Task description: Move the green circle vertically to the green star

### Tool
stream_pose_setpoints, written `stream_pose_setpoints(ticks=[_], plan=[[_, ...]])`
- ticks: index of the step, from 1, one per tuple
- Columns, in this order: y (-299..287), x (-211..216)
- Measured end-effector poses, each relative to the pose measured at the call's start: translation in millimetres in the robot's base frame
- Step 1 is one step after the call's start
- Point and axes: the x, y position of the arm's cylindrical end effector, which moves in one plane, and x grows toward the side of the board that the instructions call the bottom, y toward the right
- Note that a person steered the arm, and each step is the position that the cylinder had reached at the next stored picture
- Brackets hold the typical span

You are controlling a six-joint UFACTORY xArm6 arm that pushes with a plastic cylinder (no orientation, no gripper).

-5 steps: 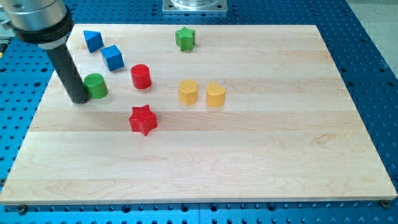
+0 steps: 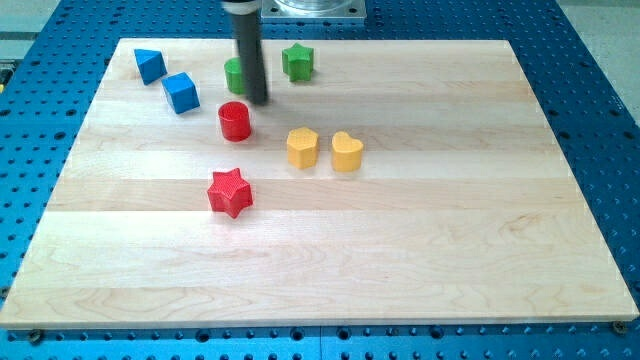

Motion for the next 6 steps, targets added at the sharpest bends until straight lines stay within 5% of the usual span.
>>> stream_pose_setpoints(ticks=[1,3,5,6], plan=[[-69.7,2.6],[-76.2,-67.8],[-12.0,-3.9],[-14.4,-11.1]])
